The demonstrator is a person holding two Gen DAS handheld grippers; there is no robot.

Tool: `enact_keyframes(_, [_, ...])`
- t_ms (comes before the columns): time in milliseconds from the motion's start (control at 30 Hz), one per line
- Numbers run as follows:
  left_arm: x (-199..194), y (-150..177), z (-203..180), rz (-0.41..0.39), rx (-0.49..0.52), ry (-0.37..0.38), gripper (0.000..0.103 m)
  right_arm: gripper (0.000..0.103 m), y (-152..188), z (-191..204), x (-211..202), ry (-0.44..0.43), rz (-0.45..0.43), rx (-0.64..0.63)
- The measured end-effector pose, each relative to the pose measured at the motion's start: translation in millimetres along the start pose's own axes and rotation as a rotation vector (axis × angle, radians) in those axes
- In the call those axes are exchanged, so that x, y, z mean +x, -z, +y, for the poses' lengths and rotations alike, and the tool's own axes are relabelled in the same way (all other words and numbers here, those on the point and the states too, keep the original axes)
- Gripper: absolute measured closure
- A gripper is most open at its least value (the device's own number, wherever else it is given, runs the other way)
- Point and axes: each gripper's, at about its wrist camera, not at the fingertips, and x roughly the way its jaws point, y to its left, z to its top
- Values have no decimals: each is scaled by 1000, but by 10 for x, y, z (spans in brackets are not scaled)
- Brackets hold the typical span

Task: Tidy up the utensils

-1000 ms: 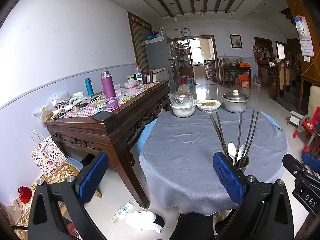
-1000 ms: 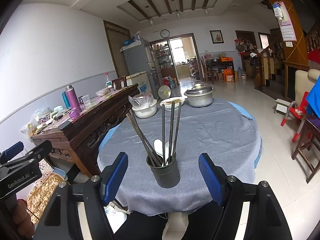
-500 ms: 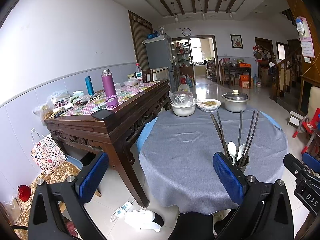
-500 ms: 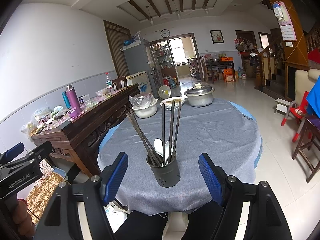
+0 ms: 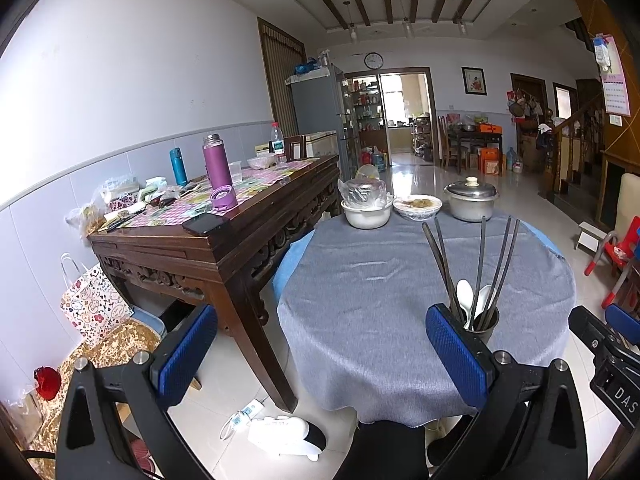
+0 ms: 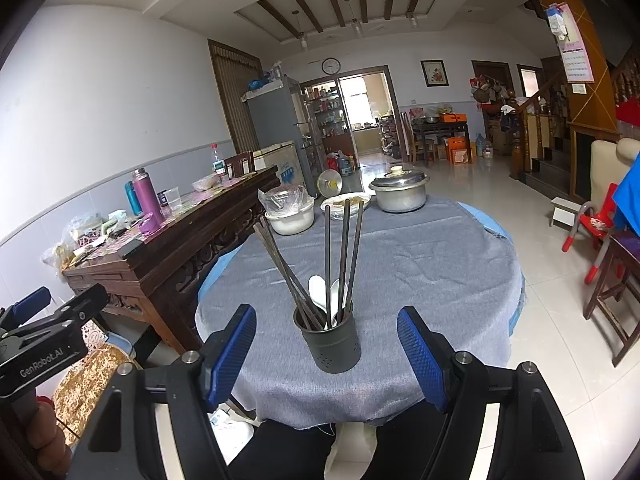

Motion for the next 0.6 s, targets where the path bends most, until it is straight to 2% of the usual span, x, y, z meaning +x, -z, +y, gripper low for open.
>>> enact_keyframes(600, [8,1,24,9,-4,4,0,27,9,-3,-8,1,0,1])
